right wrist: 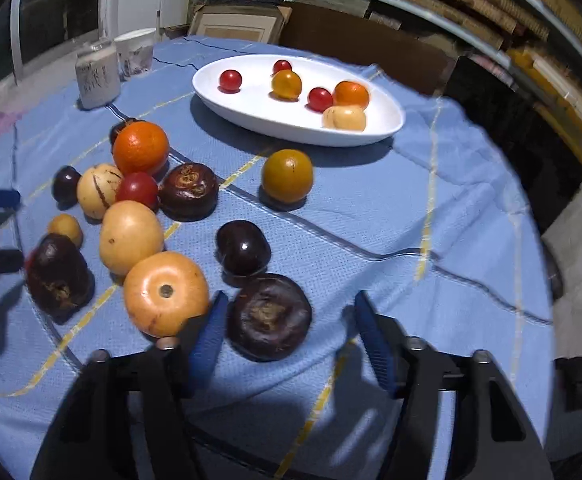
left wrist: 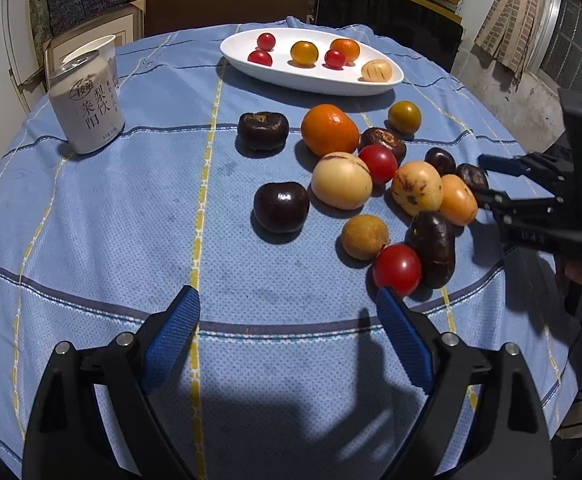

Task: Organize fruits
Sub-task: 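Move the right tool toward a dark purple fruit, then grasp the dark purple fruit with the right tool while the left tool grasps a red tomato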

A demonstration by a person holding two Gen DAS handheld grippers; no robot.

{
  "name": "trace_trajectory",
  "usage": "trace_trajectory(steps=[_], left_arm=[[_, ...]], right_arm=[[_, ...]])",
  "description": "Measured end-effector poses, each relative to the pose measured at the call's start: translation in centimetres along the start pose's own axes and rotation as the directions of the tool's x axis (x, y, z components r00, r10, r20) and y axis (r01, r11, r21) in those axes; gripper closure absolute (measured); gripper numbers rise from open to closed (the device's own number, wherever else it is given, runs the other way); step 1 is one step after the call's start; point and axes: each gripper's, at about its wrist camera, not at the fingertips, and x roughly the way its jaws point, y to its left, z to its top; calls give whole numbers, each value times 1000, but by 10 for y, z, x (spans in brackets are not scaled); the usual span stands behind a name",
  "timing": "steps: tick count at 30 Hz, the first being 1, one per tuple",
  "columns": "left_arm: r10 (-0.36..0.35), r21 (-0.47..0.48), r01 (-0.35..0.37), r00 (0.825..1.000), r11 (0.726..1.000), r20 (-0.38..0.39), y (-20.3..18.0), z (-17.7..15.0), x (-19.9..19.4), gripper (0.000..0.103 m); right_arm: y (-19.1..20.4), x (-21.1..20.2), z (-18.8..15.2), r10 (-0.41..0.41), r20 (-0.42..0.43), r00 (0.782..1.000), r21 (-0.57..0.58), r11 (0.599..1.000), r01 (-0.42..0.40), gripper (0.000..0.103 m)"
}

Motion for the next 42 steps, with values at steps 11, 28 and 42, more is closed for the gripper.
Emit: trace_trajectory(steps=[11,28,42], left_arm=[[-19,42,20,1000,999,-18,-19,-5,-1,15],[1,110,1,1000,994,-17,-54,4,16,39],[-17,98,16,1000,995,13,-61,7,1,76]], right_arm=[[-1,-10,-16,56,33,998,128,990,-59,61],[-7,-8,-20,114,81,990,186,974,-127,61],[-9,-9,-22,131,90,987,206,967,-148,61]])
